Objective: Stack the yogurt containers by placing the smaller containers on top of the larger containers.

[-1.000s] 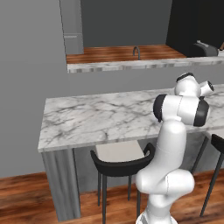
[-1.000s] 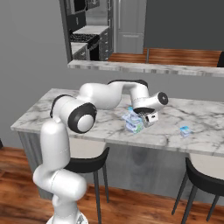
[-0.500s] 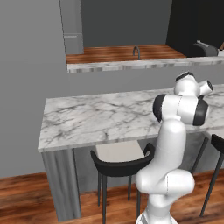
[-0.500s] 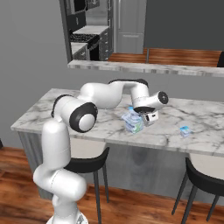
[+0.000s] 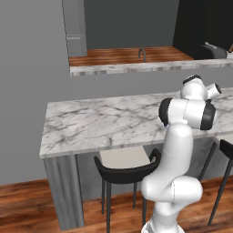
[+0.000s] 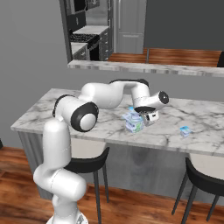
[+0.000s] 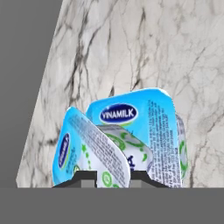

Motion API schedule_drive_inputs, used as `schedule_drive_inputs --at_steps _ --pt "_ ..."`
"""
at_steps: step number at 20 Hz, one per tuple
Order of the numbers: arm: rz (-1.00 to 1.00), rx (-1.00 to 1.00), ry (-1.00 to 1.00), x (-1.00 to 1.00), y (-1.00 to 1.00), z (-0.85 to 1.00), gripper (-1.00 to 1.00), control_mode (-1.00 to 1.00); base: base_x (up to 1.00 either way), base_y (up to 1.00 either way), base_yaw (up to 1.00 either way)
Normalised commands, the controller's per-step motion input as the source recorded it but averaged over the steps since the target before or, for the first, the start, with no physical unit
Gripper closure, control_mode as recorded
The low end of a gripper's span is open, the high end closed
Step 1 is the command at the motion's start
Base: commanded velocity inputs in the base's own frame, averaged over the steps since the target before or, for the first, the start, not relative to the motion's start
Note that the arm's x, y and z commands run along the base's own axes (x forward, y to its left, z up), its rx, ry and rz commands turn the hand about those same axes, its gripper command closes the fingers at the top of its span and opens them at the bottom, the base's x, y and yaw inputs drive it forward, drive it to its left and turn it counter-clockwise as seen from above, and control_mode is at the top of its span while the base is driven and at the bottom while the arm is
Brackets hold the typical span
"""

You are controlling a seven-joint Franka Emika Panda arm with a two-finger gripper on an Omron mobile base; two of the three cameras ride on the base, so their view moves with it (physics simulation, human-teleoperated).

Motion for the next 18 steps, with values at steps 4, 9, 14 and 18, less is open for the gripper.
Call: schedule_drive_inputs --at_steps 4,9,14,18 --pt "0.0 0.0 0.0 0.0 0.0 -0.09 -1.0 -1.0 0.0 0.0 0.0" --pt "0.0 0.0 0.0 0.0 0.0 -0.06 -1.0 -1.0 0.0 0.0 0.0" --pt "0.0 0.0 0.0 0.0 0.0 0.0 -1.0 -1.0 0.0 0.0 0.0" --pt "0.0 0.0 0.0 0.0 -0.01 0.08 -1.0 -1.0 0.0 0.0 0.0"
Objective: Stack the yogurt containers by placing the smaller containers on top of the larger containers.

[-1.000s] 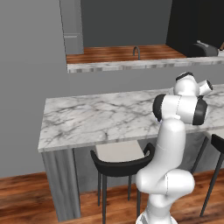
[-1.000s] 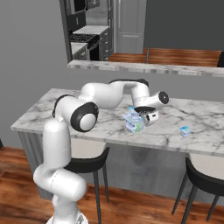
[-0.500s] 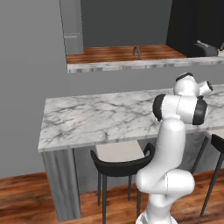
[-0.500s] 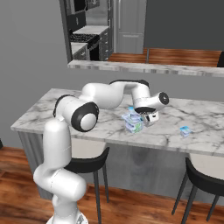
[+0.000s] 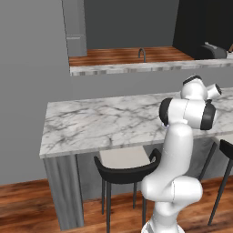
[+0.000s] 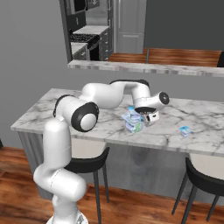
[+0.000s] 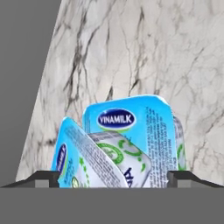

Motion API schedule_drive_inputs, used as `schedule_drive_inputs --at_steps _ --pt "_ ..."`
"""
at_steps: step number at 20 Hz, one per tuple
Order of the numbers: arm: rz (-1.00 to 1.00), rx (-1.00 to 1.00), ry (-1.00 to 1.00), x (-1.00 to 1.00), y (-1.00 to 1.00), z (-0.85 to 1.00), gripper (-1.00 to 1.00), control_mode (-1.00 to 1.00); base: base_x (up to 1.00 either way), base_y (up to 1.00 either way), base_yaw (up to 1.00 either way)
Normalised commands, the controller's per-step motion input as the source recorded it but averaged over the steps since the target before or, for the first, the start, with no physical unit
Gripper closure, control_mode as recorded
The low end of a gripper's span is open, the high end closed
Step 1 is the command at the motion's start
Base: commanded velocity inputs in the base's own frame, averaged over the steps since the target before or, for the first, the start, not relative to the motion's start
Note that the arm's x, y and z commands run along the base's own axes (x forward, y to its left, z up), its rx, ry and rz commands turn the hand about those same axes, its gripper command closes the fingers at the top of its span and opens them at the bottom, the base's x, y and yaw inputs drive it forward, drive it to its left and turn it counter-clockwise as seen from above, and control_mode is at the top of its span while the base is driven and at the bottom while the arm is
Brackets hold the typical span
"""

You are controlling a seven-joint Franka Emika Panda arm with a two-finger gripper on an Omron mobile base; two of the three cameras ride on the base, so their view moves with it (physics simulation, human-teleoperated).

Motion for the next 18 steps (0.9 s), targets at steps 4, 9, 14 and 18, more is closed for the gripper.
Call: schedule_drive_inputs --at_steps 4,9,14,18 --pt "0.0 0.0 0.0 -0.01 -0.1 0.11 -1.0 -1.0 0.0 0.0 0.0" --pt "0.0 0.0 0.0 -0.03 -0.15 0.15 -1.0 -1.0 0.0 0.0 0.0" --pt "0.0 0.0 0.0 -0.1 -0.18 0.1 -1.0 -1.0 0.0 0.0 0.0" --pt "0.0 0.0 0.01 -0.12 -0.22 0.08 -1.0 -1.0 0.0 0.0 0.0"
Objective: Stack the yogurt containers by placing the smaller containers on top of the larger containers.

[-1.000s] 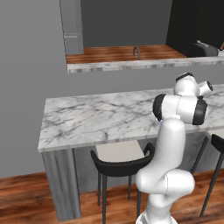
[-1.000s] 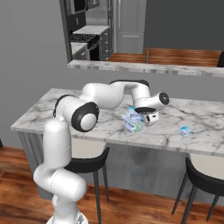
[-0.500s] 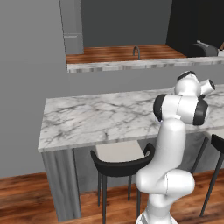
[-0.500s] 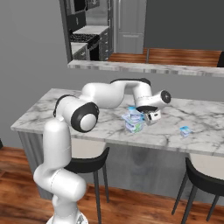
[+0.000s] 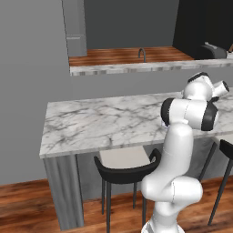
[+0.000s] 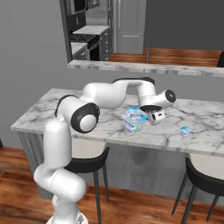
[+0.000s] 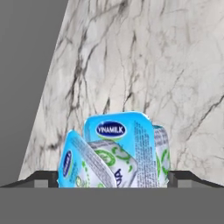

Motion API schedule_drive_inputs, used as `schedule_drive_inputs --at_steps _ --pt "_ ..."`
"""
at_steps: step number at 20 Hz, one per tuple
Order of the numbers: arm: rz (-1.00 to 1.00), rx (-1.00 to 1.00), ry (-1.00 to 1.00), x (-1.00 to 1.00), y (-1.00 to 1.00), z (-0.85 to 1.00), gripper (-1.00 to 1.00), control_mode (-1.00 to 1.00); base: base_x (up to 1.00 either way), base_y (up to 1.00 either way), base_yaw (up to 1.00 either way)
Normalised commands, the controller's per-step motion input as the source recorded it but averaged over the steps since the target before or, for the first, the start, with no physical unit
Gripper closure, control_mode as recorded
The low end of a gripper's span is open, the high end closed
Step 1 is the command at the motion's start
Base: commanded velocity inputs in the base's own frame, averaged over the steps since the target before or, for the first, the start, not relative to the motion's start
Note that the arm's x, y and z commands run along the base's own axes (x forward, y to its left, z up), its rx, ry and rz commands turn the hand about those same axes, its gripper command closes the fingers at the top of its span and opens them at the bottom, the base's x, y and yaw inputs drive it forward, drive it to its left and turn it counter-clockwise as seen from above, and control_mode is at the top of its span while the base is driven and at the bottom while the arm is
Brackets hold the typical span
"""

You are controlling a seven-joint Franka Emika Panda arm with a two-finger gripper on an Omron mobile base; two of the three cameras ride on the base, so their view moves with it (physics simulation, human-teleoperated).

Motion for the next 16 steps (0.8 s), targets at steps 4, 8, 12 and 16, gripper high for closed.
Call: schedule_drive_inputs --at_steps 4,8,12,16 --pt "0.0 0.0 0.03 -0.12 -0.19 0.06 -1.0 -1.0 0.0 0.0 0.0" --pt "0.0 0.0 0.04 -0.1 -0.07 0.05 -1.0 -1.0 0.0 0.0 0.0" --pt "0.02 0.0 0.04 -0.05 0.0 0.05 -1.0 -1.0 0.0 0.0 0.0" --pt "0.02 -0.01 0.03 -0.03 0.0 0.0 -1.0 -1.0 0.0 0.0 0.0"
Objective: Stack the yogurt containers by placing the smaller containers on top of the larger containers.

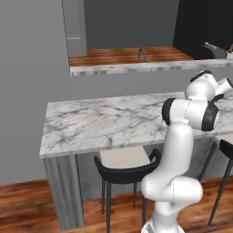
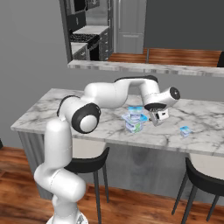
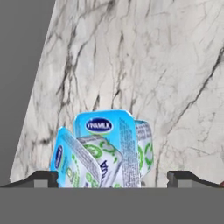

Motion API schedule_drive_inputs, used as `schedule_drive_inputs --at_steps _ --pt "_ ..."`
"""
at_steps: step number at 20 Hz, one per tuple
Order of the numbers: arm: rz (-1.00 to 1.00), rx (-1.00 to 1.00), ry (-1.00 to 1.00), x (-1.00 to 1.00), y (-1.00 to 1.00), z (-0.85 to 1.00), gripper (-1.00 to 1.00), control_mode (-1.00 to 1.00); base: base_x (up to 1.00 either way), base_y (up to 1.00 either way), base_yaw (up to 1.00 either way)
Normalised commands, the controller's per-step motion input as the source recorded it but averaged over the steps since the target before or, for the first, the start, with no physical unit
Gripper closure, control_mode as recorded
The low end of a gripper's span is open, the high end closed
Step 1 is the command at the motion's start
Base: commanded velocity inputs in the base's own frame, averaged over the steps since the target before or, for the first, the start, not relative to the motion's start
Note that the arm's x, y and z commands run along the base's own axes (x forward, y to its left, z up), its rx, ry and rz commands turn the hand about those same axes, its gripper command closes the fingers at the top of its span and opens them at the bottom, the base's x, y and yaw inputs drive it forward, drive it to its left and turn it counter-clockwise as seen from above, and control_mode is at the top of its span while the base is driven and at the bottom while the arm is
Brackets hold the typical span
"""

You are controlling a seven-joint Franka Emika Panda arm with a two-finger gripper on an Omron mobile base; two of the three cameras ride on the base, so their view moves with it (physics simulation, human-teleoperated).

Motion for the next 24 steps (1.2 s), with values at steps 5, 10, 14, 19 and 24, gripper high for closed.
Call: schedule_drive_inputs --at_steps 5,10,14,19,24 --pt "0.02 -0.04 0.01 -0.04 0.0 0.0 -1.0 -1.0 0.0 0.0 0.0" --pt "0.01 -0.08 0.0 0.0 0.0 0.0 -1.0 -1.0 0.0 0.0 0.0" --pt "0.0 -0.09 0.0 0.0 0.0 0.0 -1.0 -1.0 0.0 0.0 0.0" --pt "0.0 -0.1 0.0 -0.01 0.0 0.0 -1.0 -1.0 0.0 0.0 0.0" --pt "0.0 -0.1 0.0 -0.01 0.0 0.0 -1.0 -1.0 0.0 0.0 0.0"
